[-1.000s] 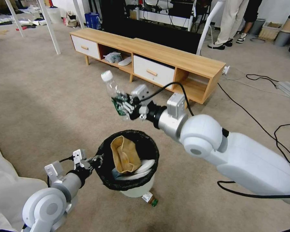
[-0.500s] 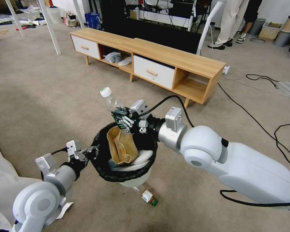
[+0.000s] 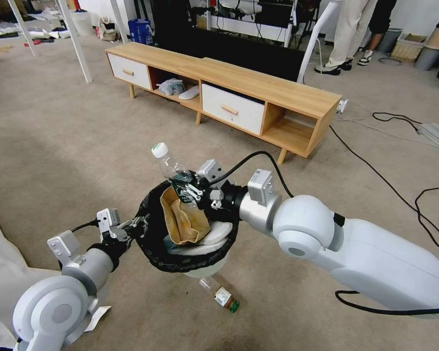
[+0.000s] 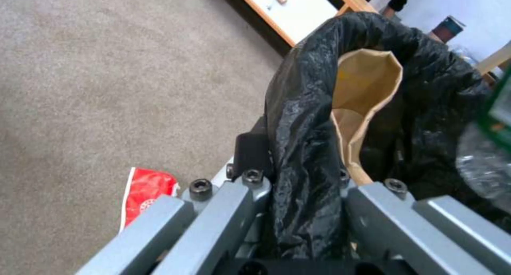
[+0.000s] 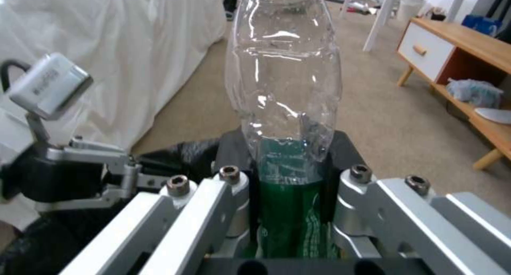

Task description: Pick up the trash bin and place the garbage on the floor into it.

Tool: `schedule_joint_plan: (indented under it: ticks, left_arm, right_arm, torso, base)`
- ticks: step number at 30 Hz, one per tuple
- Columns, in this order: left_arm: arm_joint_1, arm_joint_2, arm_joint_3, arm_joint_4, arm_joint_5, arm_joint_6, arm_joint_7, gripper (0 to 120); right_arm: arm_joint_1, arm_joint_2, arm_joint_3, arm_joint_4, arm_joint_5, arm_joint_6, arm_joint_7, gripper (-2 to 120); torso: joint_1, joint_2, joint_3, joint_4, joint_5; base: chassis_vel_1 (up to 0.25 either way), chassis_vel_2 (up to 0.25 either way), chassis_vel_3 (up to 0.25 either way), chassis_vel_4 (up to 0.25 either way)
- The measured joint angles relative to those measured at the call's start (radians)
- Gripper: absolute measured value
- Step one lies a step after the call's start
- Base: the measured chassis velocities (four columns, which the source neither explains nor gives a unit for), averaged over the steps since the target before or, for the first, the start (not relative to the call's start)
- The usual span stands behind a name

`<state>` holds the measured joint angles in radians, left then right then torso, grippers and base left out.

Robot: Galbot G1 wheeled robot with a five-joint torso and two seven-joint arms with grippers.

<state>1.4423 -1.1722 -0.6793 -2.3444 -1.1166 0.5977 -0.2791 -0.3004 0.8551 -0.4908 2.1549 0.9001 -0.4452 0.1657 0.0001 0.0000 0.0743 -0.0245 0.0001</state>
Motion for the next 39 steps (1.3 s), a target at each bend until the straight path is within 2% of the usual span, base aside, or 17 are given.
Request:
schedule_joint_plan:
  ticks: [11,15,32,39]
  left_arm:
    - [0.017,0.001,-0.014,-0.017,0.004,-0.003,0.003,0]
    - [0.018,0.0,-0.017,-0.014,0.064,-0.006,0.026,0]
    - [0.027,-0.007,-0.029,-0.008,0.151,-0.022,0.058,0]
    - [0.038,-0.018,-0.031,-0.019,0.14,-0.028,0.058,0]
  right_arm:
    - [0.036,0.023,-0.056,-0.023,-0.009,-0.003,-0.002,17]
    - [0.043,0.026,-0.074,-0.032,-0.006,-0.012,0.0,17]
    - [0.061,-0.001,-0.108,-0.012,0.03,-0.037,0.004,17]
    - [0.057,-0.002,-0.124,-0.023,0.03,-0.039,0.007,17]
  torso:
    - [0.0,0.0,0.0,0.0001,-0.0001]
    - [0.0,0.0,0.0,0.0,-0.0001]
    - [0.0,0.0,0.0,0.0,-0.0001]
    - [0.0,0.0,0.0,0.0,0.0]
  base:
    - [0.0,0.0,0.0,0.0]
    - [0.0,0.0,0.0,0.0]
    - [0.0,0.0,0.0,0.0]
    - [0.0,0.0,0.0,0.0]
